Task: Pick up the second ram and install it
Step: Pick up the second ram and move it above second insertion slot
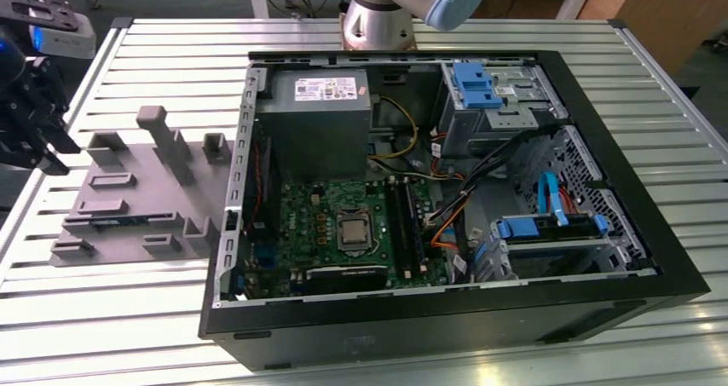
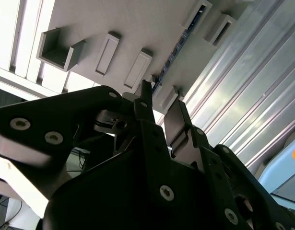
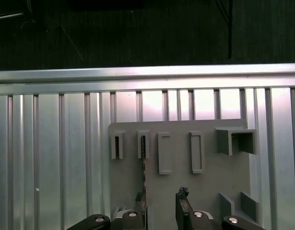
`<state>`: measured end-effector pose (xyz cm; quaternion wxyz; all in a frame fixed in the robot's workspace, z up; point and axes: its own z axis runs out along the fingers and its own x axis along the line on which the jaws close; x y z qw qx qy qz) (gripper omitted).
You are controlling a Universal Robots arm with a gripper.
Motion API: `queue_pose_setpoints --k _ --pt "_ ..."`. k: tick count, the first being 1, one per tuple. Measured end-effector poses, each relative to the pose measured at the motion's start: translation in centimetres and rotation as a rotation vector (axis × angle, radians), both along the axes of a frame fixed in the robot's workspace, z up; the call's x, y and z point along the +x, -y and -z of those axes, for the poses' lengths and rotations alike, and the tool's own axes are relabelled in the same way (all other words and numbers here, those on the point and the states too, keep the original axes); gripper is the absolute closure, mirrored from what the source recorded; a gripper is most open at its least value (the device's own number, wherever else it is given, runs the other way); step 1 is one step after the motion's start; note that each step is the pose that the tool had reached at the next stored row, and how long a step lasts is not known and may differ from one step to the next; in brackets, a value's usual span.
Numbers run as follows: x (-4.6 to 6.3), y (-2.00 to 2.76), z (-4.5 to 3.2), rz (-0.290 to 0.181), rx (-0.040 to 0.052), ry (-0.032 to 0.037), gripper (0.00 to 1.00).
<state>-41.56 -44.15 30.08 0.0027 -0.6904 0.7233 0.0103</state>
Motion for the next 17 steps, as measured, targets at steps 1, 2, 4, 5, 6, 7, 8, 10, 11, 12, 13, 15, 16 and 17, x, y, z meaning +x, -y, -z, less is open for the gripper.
queue_pose_setpoints --k 1,2,4,5,6,7,8,10,11,12,13,15,16,17 --pt "0.00 0.02 0.13 0.000 0.0000 0.0000 0.62" --pt "0.00 0.04 0.26 0.001 0.0001 0.0001 0.62" --pt "0.00 0.04 0.31 0.002 0.0000 -0.0001 0.62" --pt "0.00 0.04 0.31 0.002 -0.0001 -0.0001 0.62" --pt "0.00 0.04 0.33 0.002 0.0000 -0.0001 0.62" --pt "0.00 0.04 0.33 0.002 0.0001 -0.0003 0.62" --pt "0.00 0.04 0.33 0.002 0.0000 -0.0003 0.62" --pt "0.00 0.04 0.33 0.002 0.0000 -0.0005 0.62" --pt "0.00 0.04 0.33 0.002 0.0000 -0.0005 0.62" --pt "0.00 0.04 0.33 0.002 0.0001 -0.0005 0.62" --pt "0.00 0.04 0.33 0.002 0.0000 -0.0006 0.62" --pt "0.01 0.03 0.37 0.002 0.0001 -0.0005 0.62" --pt "0.01 0.03 0.43 0.002 0.0002 -0.0003 0.62" --pt "0.00 0.04 0.51 0.002 0.0001 -0.0004 0.62"
